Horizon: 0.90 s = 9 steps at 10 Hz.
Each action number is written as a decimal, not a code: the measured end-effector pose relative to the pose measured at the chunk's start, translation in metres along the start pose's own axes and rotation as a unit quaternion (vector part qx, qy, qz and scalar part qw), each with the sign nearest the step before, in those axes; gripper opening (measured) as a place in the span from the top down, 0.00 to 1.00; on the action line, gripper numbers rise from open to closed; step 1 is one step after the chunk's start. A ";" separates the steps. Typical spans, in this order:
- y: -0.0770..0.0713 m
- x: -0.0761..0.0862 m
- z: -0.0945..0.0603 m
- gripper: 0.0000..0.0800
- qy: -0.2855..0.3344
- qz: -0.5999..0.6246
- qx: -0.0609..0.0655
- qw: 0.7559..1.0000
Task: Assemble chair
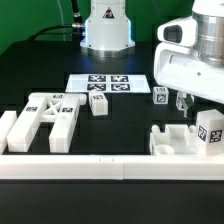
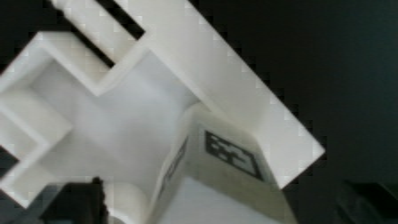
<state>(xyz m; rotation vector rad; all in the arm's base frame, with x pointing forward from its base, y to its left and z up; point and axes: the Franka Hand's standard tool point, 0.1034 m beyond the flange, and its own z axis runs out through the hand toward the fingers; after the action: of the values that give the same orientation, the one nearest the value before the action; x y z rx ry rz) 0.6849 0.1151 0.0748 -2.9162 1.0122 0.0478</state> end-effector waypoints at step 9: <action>0.006 0.007 -0.001 0.19 0.004 -0.326 -0.006 0.945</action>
Offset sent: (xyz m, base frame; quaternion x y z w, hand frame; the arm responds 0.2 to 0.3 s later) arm 0.0021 -0.0042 0.0024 0.0065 -0.0122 -0.1785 0.9838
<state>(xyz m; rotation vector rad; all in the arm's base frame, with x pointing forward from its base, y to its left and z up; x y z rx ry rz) 0.6866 0.1066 0.0748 -3.0931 0.0061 0.0124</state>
